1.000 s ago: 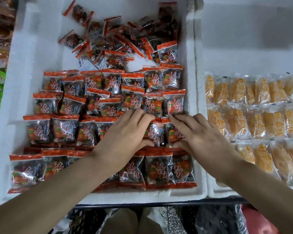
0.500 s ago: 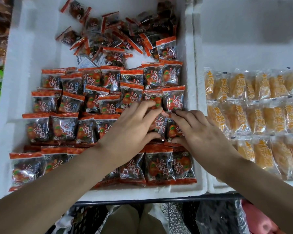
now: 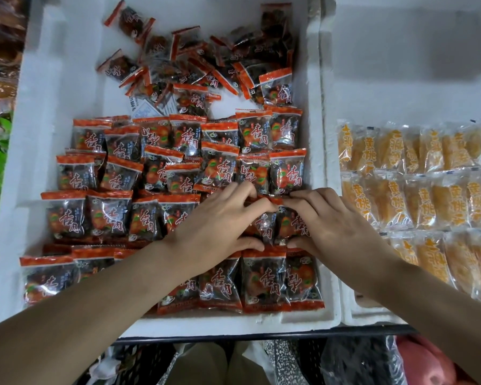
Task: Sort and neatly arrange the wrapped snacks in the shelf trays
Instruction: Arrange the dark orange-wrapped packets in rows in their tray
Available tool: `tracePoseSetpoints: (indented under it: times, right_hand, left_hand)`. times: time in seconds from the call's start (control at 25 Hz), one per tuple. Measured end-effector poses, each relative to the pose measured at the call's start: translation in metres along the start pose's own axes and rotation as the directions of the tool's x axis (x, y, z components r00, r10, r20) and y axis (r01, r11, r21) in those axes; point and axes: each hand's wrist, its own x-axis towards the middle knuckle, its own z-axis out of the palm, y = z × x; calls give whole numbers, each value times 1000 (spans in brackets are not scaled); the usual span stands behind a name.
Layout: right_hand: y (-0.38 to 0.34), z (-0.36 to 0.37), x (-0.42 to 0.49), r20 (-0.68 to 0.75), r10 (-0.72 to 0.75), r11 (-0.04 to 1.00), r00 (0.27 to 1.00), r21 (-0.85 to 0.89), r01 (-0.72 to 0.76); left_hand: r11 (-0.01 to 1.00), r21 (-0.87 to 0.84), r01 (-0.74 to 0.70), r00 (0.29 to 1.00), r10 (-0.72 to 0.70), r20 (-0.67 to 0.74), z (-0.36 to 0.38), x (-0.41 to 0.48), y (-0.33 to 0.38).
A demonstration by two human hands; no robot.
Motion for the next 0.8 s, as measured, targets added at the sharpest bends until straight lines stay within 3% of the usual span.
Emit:
tracePoseSetpoints:
  times: [0.2,0.4,0.52,0.64,0.8]
  right_hand:
    - [6,-11,2,51,-18,999,999,31,16]
    - [13,-30,56,-78,-15,990,997,140,26]
    - [13,-25,121,-126,47,953,991,304,-7]
    - [8,-13,187,-34,155,898,987,421,-126]
    - [-12,4,246,107,180,837,978,505,-210]
  left_hand:
    - [998,45,-52,999,52,-2,-4,-1,-5]
    - [995,101,6,985,12,-174,-32,14,-25]
    - [967,-22,255,942,-253,-221,-52,36,-65]
    - [869,-85,487,825,-490,-283,-57,53,-117]
    - [769,-135,625,725,-635,-265,-59,60,-175]
